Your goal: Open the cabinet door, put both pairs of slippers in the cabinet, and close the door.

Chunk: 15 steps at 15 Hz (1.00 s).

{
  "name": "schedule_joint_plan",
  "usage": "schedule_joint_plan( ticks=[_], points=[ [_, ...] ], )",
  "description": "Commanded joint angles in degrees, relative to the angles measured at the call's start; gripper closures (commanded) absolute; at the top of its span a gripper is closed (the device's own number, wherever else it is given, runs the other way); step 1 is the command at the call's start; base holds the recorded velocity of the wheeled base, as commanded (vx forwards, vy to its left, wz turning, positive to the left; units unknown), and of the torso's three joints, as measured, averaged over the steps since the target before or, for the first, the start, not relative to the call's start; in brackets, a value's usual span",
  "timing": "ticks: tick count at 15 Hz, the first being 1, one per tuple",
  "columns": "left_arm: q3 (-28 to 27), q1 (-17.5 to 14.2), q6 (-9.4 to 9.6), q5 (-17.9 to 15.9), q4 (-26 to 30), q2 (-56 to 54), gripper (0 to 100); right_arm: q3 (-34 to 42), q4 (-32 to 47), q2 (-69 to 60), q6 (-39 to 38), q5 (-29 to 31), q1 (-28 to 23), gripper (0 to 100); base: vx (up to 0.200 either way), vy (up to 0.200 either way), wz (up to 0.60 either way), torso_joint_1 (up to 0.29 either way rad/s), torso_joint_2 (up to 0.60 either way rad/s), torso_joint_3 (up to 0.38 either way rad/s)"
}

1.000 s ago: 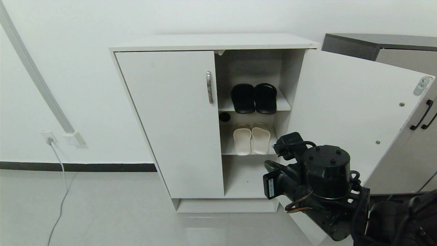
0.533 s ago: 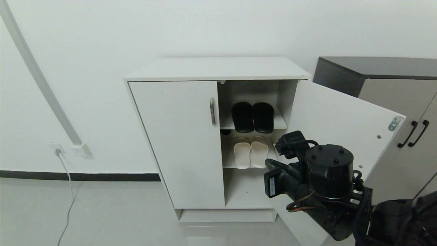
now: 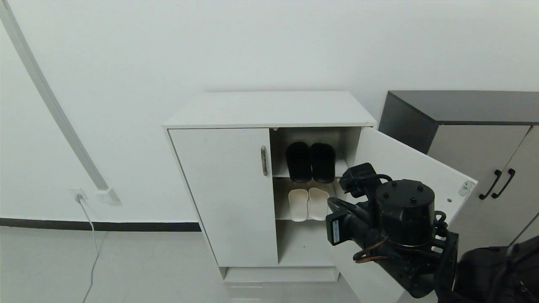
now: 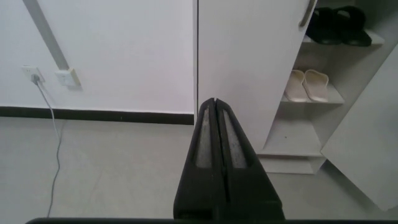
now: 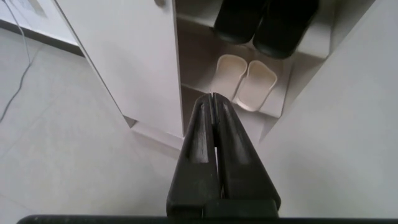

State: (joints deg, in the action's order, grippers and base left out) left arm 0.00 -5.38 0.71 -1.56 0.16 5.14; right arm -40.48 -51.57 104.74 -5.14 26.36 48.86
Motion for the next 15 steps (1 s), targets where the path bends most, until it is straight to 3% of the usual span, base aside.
schedule_joint_plan(
  ticks=[1, 15],
  points=[
    [0.00, -0.07, 0.00, -0.02, 0.02, 0.04, 100, 0.14, -0.03, 0.02, 0.05, 0.01, 0.01, 100, 0.000, 0.000, 0.00, 0.198, -0.50, -0.325],
    [0.00, 0.01, 0.00, -0.02, 0.02, 0.04, 100, 0.23, -0.03, 0.29, 0.66, 0.01, 0.01, 100, 0.000, 0.000, 0.00, 0.231, -0.55, -0.330]
  ],
)
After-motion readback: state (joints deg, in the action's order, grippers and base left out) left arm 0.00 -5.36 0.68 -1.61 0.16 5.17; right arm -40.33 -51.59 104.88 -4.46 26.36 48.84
